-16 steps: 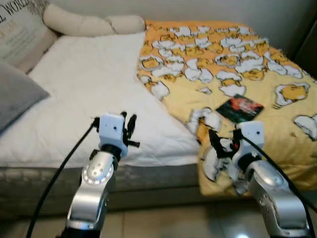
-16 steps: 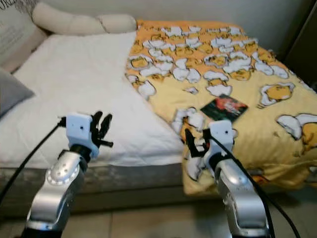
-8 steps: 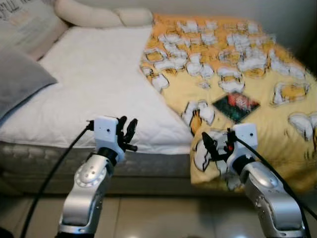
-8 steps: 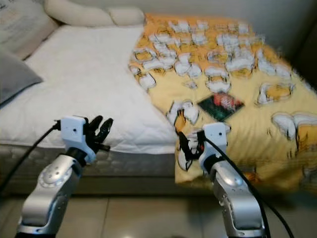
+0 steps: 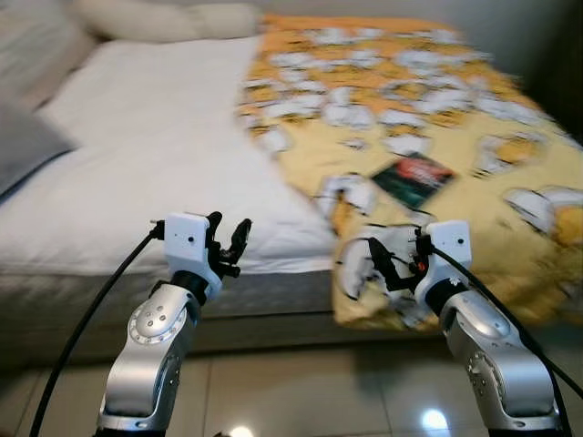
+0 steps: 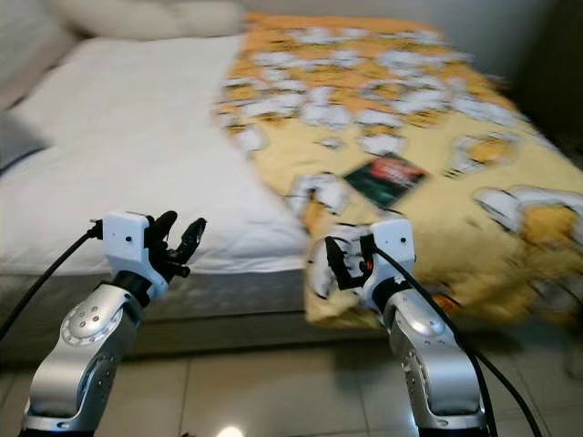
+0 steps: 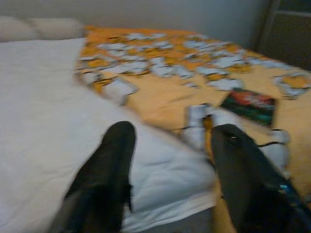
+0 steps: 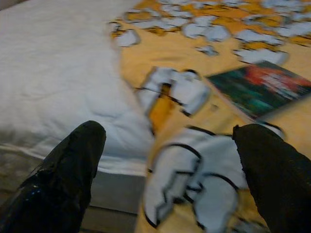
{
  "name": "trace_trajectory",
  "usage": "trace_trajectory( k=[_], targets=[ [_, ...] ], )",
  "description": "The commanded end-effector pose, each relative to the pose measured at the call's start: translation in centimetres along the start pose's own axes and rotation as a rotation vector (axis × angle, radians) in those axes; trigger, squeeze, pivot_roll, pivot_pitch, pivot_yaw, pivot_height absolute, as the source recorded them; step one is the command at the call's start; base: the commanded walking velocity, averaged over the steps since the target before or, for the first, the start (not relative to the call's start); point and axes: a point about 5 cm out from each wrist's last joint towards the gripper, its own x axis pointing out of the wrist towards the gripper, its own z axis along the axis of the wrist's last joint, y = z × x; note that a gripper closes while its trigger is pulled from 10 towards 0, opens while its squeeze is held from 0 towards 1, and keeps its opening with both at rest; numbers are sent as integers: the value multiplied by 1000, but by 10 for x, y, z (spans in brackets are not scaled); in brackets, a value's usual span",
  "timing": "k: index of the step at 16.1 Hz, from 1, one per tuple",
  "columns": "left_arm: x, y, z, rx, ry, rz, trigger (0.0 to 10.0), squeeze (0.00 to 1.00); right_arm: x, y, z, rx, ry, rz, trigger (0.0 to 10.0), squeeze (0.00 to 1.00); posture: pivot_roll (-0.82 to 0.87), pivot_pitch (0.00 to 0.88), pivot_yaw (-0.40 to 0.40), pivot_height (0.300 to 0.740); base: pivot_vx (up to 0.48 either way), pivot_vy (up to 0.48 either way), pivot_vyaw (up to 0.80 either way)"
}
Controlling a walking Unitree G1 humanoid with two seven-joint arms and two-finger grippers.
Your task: Clean up the room
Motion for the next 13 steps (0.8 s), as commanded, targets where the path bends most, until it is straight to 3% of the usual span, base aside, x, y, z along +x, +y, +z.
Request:
trace_trajectory(
  k=[1,2,3,4,13],
  targets=[
    [0,-2,2,8,-7,-13,10000,1000,0,-4,0,-4,7,-11,10000,1000,-69,0,-1,740,334,0,-594],
    [0,-2,2,7,-8,-12,10000,1000,2,-4,1,-7,5,-22,10000,1000,-70,0,-1,740,375,0,-613],
    [1,0,2,12,-10,-8,10000,1000,4,-5,2,-10,4,-30,10000,596,-70,0,1,740,382,0,-638],
    [1,1,3,17,-12,-6,10000,1000,4,-5,2,-11,3,-32,10000,0,-70,0,1,740,394,0,-631],
    [2,6,6,44,-27,14,10000,1000,6,2,3,-34,-6,-4,10000,0,-65,0,-1,740,452,0,0]
  ],
)
